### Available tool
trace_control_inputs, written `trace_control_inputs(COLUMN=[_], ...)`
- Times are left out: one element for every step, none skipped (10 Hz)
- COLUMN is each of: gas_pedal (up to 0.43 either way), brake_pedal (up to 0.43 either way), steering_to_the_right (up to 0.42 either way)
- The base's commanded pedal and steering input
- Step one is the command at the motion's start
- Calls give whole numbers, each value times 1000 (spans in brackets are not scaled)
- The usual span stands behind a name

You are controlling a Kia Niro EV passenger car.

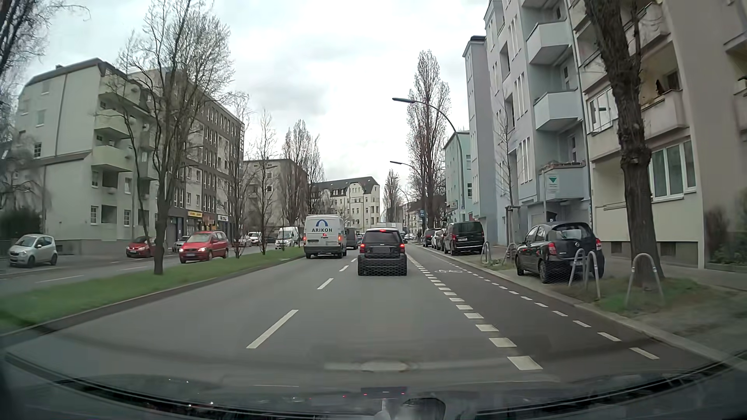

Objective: Follow the waypoints while adhering to traffic rules and regulations

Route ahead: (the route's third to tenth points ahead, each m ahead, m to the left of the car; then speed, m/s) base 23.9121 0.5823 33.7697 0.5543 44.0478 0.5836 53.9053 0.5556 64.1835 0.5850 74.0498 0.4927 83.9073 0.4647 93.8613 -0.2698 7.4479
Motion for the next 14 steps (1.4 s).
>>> trace_control_inputs(gas_pedal=[0, 0, 0, 0, 0, 0, 0, 0, 0, 0, 0, 0, 0, 0], brake_pedal=[18, 12, 18, 12, 12, 12, 12, 30, 30, 85, 128, 146, 152, 195], steering_to_the_right=[0, 0, 0, 0, 0, -2, -2, -1, -2, -2, -2, -1, -2, -2])
